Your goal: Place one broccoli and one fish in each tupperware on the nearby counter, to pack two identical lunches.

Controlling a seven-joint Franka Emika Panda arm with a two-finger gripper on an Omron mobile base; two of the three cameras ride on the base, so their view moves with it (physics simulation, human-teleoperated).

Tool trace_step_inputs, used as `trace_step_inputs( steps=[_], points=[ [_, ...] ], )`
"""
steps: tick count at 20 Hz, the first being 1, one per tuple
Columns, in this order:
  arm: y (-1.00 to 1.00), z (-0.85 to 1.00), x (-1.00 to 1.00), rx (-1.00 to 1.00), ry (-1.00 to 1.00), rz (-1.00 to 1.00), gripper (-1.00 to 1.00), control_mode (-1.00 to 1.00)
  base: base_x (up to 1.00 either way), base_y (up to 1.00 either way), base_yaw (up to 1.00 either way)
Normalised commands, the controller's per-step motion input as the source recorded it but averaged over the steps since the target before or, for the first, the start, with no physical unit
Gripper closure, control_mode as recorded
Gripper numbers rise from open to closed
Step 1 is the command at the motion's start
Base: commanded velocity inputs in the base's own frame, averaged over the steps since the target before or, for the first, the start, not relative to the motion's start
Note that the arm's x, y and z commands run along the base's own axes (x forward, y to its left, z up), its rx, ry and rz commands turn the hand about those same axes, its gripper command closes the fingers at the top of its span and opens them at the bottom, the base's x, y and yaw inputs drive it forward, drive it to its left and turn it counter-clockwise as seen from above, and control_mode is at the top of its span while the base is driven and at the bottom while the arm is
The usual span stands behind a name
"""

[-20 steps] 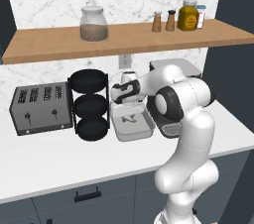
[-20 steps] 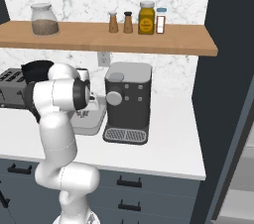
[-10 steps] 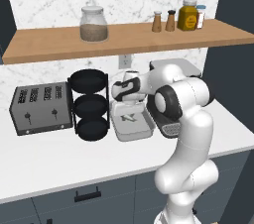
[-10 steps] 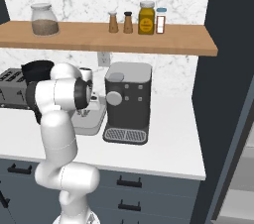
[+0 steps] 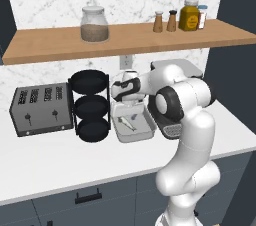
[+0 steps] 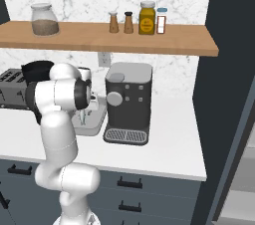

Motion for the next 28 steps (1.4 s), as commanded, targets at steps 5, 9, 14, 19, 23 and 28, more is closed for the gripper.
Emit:
trace_step_inputs(
  steps=[5, 9, 14, 19, 23, 28],
  points=[
    [-0.19, 0.24, -0.22, 0.00, 0.01, -0.11, -1.00, -1.00, 0.00, 0.00, 0.00],
    [-0.53, 0.31, -0.85, 0.01, 0.00, -0.15, -1.00, -1.00, 0.00, 0.00, 0.00],
    [-0.20, 0.18, -1.00, 0.00, 0.00, -0.10, -1.00, -1.00, 0.00, 0.00, 0.00],
    [0.07, 0.43, -1.00, 0.00, -0.06, 0.00, -1.00, -1.00, 0.00, 0.00, 0.00],
    [0.01, 0.66, -1.00, -0.01, -0.10, 0.00, -1.00, -1.00, 0.00, 0.00, 0.00],
    [-0.07, 0.77, -1.00, 0.00, -0.12, 0.00, -1.00, -1.00, 0.00, 0.00, 0.00]
  ],
)
